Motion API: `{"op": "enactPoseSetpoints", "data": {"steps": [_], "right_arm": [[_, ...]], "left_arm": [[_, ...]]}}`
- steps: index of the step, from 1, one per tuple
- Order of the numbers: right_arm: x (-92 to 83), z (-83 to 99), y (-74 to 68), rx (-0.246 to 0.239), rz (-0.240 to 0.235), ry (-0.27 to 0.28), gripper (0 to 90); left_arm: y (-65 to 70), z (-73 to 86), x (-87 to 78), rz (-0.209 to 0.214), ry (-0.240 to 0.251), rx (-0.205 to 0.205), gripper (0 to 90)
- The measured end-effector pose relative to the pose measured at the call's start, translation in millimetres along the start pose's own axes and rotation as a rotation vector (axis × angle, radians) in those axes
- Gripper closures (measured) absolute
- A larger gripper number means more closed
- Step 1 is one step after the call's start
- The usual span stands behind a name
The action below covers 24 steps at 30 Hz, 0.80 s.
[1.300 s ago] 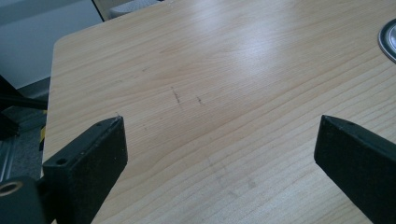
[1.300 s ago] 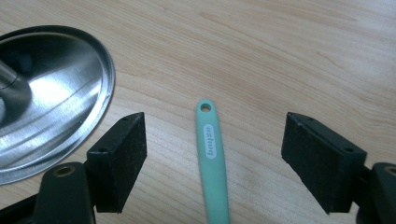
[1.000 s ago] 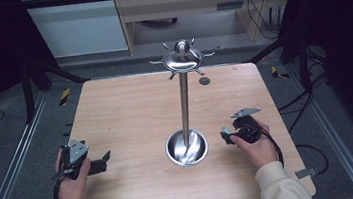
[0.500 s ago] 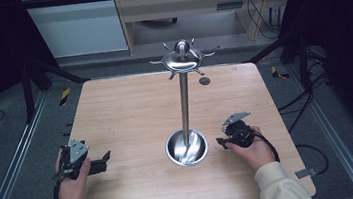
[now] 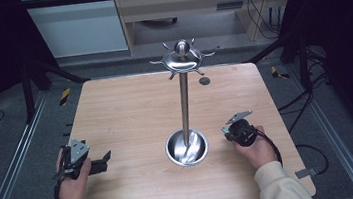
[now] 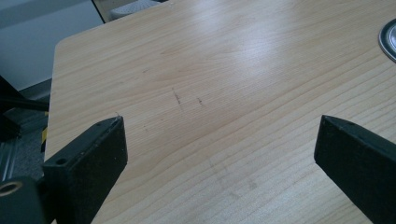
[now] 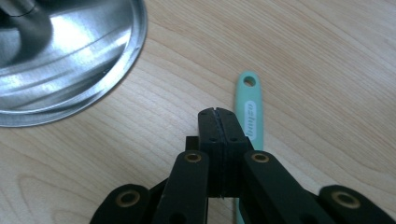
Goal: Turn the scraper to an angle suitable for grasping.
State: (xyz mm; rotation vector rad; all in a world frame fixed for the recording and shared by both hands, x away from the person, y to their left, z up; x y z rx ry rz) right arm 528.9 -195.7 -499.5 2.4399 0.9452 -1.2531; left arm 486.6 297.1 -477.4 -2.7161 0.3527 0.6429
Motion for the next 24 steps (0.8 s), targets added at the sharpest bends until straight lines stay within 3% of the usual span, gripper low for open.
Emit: {"op": "enactPoseSetpoints", "data": {"steps": [15,24], "right_arm": [[4.0,3.4,6.7,0.012,0.021,-0.034,90.0],[1.2,7.0,15.5,0.049,0.073,-0.051,90.0]], "left_arm": [[0.5,0.0,0.1,0.003,-0.002,0.005,2.4],[1.4,-0.3,0.2,0.005,-0.001,0.006,2.4]]}}
Point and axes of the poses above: each handheld gripper's, and its own axes: x roughly forward along the jaws, z roughly out of its underside, y roughly to its right, the point moved 3 cm from there along x, roughly forward along the jaws, and after that the axes turned 9 degrees about -z, right-handed, at the moved point
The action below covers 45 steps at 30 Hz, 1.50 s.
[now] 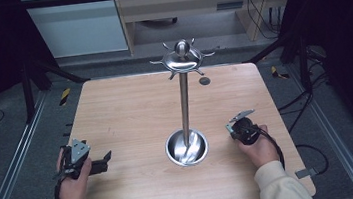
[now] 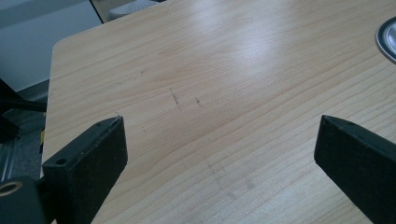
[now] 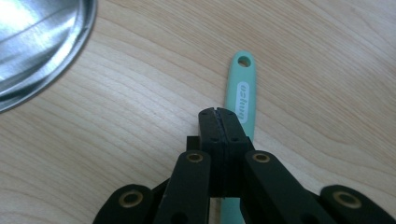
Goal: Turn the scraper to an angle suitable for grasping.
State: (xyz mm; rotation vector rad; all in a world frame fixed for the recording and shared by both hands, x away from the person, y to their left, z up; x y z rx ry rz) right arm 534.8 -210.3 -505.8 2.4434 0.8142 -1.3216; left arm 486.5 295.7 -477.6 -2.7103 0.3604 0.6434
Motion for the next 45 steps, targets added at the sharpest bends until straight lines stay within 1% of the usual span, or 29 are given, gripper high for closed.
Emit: {"op": "enactPoseSetpoints", "data": {"steps": [4,8,9,18,21,22,24,27,28,30,33,34,36,37,38,40,41,42,45], "right_arm": [[-1.5,1.9,5.4,0.022,0.028,-0.001,90.0],[-3.4,3.6,9.9,0.043,0.044,-0.004,90.0],[-3.6,3.9,10.4,0.054,0.046,-0.004,90.0],[-7.4,7.5,20.2,0.094,0.075,-0.005,90.0],[-8.7,9.2,23.0,0.105,0.073,-0.001,90.0],[-9.6,9.3,23.1,0.110,0.069,0.001,89.6],[-12.8,8.0,21.5,0.119,0.052,0.028,88.2],[-18.7,4.4,22.6,0.146,0.051,0.068,86.5],[-20.2,3.0,23.3,0.158,0.057,0.069,85.7],[-22.5,-0.1,24.7,0.160,0.088,0.064,84.7],[-23.0,-2.9,25.5,0.169,0.099,0.059,82.7],[-22.1,-5.8,26.8,0.188,0.096,0.047,80.5],[-21.2,-7.0,28.2,0.192,0.098,0.038,79.0],[-20.1,-9.7,30.3,0.207,0.099,0.015,75.5],[-19.8,-11.2,31.5,0.215,0.094,0.005,73.9],[-19.2,-14.6,33.9,0.236,0.083,-0.021,72.9],[-19.0,-15.5,35.7,0.238,0.084,-0.032,72.2],[-18.3,-17.2,36.8,0.257,0.078,-0.048,71.9],[-13.9,-20.8,41.5,0.275,0.074,-0.100,71.0]], "left_arm": [[0.2,0.0,0.1,-0.001,0.000,0.000,2.4],[-0.2,0.1,0.0,0.000,-0.002,0.002,2.4],[-0.2,0.1,0.0,0.000,-0.002,0.002,2.4],[0.2,0.3,0.1,0.001,-0.006,0.005,2.4],[0.5,0.3,0.2,0.001,-0.005,0.005,2.4],[0.7,0.3,0.3,0.001,-0.003,0.003,2.4],[1.0,0.6,0.4,0.001,-0.005,0.003,2.5],[1.5,1.3,-0.3,0.001,-0.008,0.004,2.4],[1.5,1.3,-0.5,0.001,-0.008,0.004,2.4],[1.4,1.2,-0.8,0.000,-0.007,0.004,2.4],[-0.7,1.0,-1.6,-0.006,-0.003,0.000,2.4],[-2.6,1.8,-2.4,-0.009,-0.005,-0.003,2.5],[-2.9,2.0,-2.7,-0.011,-0.004,-0.006,2.4],[-3.1,2.1,-3.0,-0.011,-0.002,-0.008,2.4],[-2.9,2.0,-3.0,-0.010,-0.002,-0.007,2.4],[-1.7,1.6,-2.5,-0.006,-0.001,-0.006,2.4],[-1.7,1.6,-2.5,-0.006,-0.001,-0.006,2.4],[0.1,1.1,-2.3,-0.003,0.000,0.000,2.4],[1.5,0.5,-2.2,0.003,0.001,0.003,2.4]]}}
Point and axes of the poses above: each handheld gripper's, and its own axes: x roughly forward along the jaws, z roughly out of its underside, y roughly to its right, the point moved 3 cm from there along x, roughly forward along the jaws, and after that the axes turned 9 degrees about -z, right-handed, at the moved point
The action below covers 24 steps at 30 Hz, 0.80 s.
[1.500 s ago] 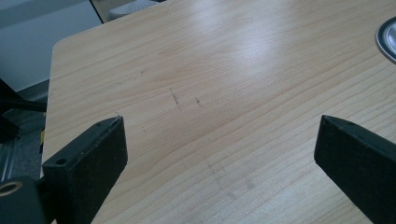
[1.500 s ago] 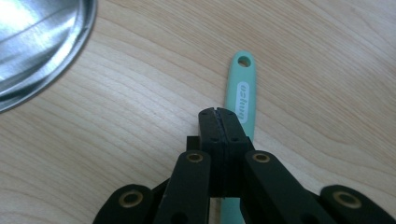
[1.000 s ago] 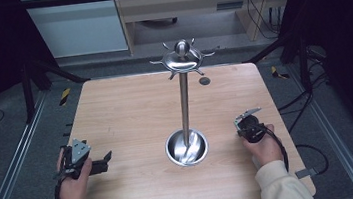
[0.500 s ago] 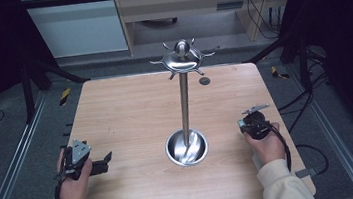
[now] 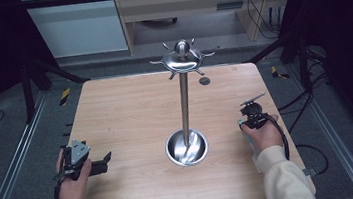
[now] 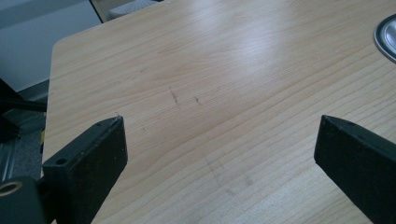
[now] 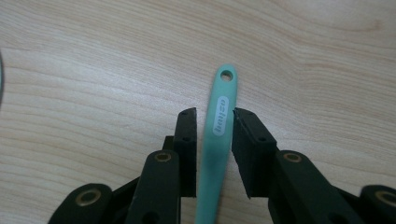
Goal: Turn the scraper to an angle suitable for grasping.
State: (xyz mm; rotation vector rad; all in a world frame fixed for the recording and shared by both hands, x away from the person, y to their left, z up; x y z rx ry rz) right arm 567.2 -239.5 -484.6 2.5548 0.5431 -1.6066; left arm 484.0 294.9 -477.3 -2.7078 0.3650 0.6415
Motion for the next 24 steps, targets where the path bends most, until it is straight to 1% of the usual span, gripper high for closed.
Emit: {"op": "enactPoseSetpoints", "data": {"steps": [5,8,10,11,12,19,20,22,24], "right_arm": [[3.9,-6.4,2.7,0.020,-0.006,-0.040,69.3],[5.4,-7.3,6.3,0.037,-0.006,-0.050,68.9],[6.6,-6.5,6.9,0.044,-0.019,-0.052,69.0],[7.4,-5.8,6.8,0.054,-0.035,-0.052,69.0],[8.7,-5.3,6.6,0.063,-0.041,-0.051,69.2],[13.2,-6.0,6.6,0.063,-0.027,-0.059,69.7],[14.4,-5.8,7.1,0.056,-0.020,-0.061,70.0],[14.7,-5.8,6.9,0.063,-0.021,-0.065,70.5],[15.5,-5.6,7.6,0.056,-0.020,-0.065,70.9]], "left_arm": [[-0.3,0.0,0.2,0.001,-0.001,0.000,2.4],[-0.3,0.0,0.3,0.001,-0.001,0.001,2.3],[-0.2,-0.1,0.3,0.002,-0.001,0.001,2.3],[0.0,-0.2,0.4,0.003,-0.001,0.002,2.2],[0.0,-0.2,0.4,0.003,-0.001,0.002,2.2],[0.6,-0.2,0.4,0.003,0.000,0.002,2.2],[0.4,0.0,0.7,0.005,-0.003,0.002,2.2],[0.4,0.0,0.7,0.005,-0.003,0.002,2.2],[0.5,-0.1,0.6,0.004,-0.001,0.002,2.2]]}}
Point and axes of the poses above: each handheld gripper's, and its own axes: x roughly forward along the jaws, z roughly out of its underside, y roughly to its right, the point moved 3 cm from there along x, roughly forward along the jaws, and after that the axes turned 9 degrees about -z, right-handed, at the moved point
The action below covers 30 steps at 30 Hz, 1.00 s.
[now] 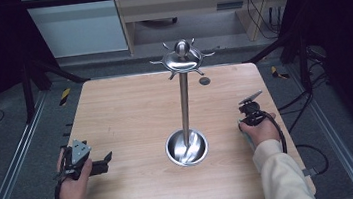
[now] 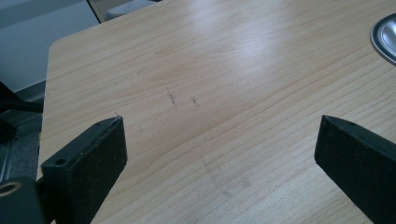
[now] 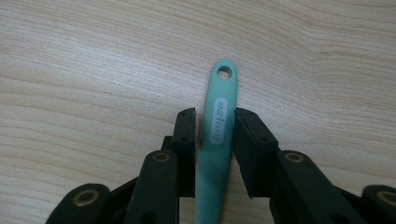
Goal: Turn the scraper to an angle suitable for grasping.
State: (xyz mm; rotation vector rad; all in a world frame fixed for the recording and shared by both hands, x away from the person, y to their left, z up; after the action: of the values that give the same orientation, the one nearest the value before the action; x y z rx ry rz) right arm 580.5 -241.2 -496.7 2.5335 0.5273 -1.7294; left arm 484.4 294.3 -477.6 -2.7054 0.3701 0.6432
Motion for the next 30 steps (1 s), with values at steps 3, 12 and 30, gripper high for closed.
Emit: {"op": "enactPoseSetpoints", "data": {"steps": [3,12,30], "right_arm": [[0.4,0.0,-0.1,0.004,0.001,0.000,71.6],[1.9,1.0,-1.2,0.008,0.023,0.000,72.8],[-32.9,6.5,-12.7,-0.030,-0.030,0.106,74.3]], "left_arm": [[0.2,0.0,0.0,0.000,-0.001,0.001,2.2],[0.2,-0.1,0.0,0.000,0.001,0.000,2.2],[-1.0,0.6,-0.7,-0.001,0.000,-0.009,2.2]]}}
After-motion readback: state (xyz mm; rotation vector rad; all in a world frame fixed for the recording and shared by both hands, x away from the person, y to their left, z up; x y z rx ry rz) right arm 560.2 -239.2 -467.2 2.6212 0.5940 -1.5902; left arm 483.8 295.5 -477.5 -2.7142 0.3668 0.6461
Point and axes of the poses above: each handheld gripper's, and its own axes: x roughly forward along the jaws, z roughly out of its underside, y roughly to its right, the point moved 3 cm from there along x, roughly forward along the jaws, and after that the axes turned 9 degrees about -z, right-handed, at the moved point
